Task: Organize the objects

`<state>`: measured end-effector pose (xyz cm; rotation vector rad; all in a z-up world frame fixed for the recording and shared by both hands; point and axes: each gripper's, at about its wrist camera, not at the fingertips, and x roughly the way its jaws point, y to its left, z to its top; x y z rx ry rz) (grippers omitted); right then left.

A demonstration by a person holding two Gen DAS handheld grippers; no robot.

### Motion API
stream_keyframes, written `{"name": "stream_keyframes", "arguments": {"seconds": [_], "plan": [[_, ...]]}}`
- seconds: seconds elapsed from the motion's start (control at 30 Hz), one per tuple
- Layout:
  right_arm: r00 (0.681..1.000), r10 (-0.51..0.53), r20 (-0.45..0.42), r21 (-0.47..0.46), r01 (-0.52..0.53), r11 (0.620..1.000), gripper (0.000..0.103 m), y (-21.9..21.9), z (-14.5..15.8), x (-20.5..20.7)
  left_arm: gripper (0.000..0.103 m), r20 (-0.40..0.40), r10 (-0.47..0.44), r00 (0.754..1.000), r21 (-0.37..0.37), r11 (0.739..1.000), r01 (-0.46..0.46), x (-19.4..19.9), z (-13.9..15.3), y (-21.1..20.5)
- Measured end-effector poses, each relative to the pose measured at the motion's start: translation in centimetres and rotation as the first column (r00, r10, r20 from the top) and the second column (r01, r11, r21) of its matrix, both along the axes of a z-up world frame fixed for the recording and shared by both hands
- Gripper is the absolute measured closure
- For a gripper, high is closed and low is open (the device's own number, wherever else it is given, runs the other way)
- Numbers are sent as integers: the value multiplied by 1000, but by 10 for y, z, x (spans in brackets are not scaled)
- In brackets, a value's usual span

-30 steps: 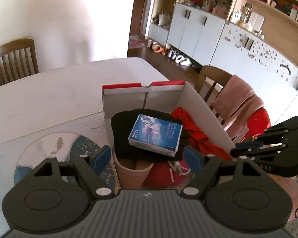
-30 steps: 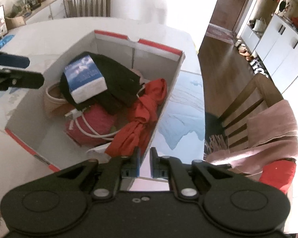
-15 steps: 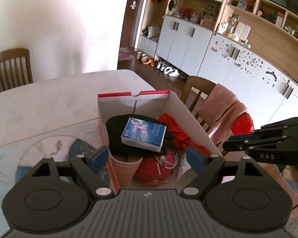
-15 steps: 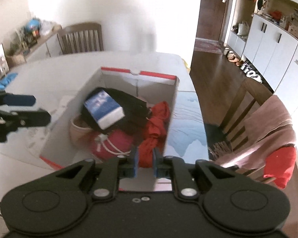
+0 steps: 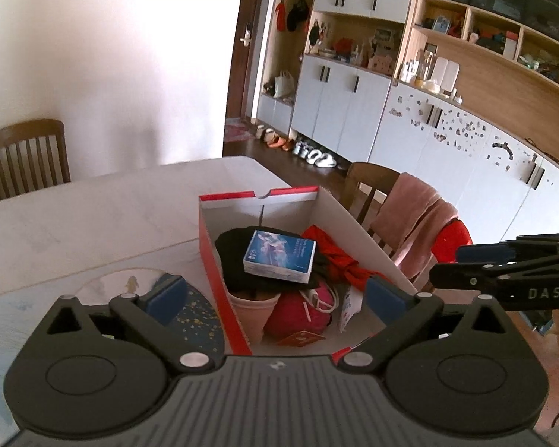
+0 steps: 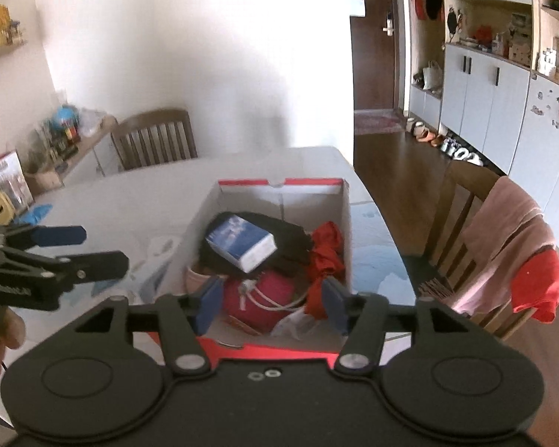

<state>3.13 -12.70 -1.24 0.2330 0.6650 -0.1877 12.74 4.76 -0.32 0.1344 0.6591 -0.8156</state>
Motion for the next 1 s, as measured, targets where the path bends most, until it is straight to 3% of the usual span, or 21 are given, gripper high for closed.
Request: {"name": "stream_keyframes", "arguments": {"seconds": [0.13, 0.23, 1.0], "plan": [[1000, -7, 16, 0, 7, 1000, 41, 11, 1, -6, 0, 5, -4, 1000, -12, 1000, 5, -5, 3, 9], [999, -21, 32, -4, 21, 1000, 32, 21, 0, -10, 0, 27, 18, 999, -14, 1000, -17, -9, 4, 16], [994, -77, 72, -12, 78, 997, 28, 57, -9, -29, 0, 50, 10, 999, 9, 1000, -11, -30, -4, 41]]}}
